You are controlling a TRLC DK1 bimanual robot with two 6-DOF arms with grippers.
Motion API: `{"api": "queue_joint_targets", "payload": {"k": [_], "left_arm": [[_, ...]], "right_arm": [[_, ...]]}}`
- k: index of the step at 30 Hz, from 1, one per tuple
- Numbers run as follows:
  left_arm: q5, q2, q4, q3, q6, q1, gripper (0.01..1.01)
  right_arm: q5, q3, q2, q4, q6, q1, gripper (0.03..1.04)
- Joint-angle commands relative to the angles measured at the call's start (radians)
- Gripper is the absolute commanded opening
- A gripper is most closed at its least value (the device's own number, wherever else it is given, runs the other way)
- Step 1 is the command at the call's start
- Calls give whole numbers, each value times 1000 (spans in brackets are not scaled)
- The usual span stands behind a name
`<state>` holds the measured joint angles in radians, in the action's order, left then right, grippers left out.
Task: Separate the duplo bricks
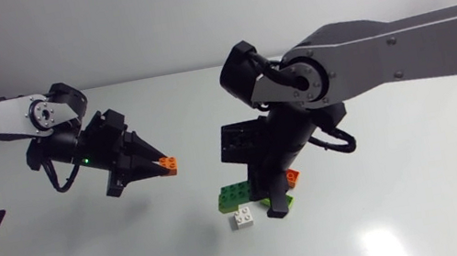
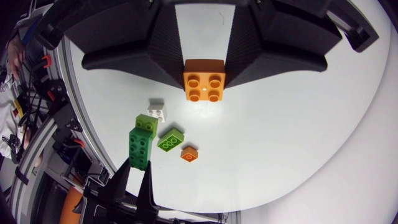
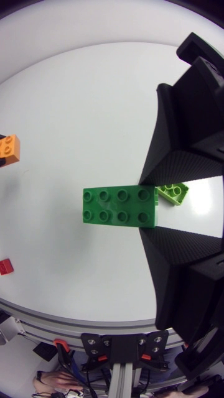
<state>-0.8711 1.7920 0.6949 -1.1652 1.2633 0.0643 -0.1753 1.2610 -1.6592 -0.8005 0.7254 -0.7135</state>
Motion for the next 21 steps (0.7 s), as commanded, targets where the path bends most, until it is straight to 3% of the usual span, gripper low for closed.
{"api": "queue_joint_targets", "payload": {"k": [1, 8, 14, 21], "left_arm": [[1, 30, -17, 38, -15, 11, 156], [38, 75, -136, 118, -44, 17, 157], [84, 109, -399, 262, -116, 65, 157], [81, 132, -532, 305, -194, 80, 159]], "right_arm": [[3, -12, 15, 9, 5, 9, 251], [2, 3, 73, 17, 2, 45, 251], [0, 8, 111, 23, -20, 37, 251], [-3, 0, 124, 37, -37, 25, 251]]}}
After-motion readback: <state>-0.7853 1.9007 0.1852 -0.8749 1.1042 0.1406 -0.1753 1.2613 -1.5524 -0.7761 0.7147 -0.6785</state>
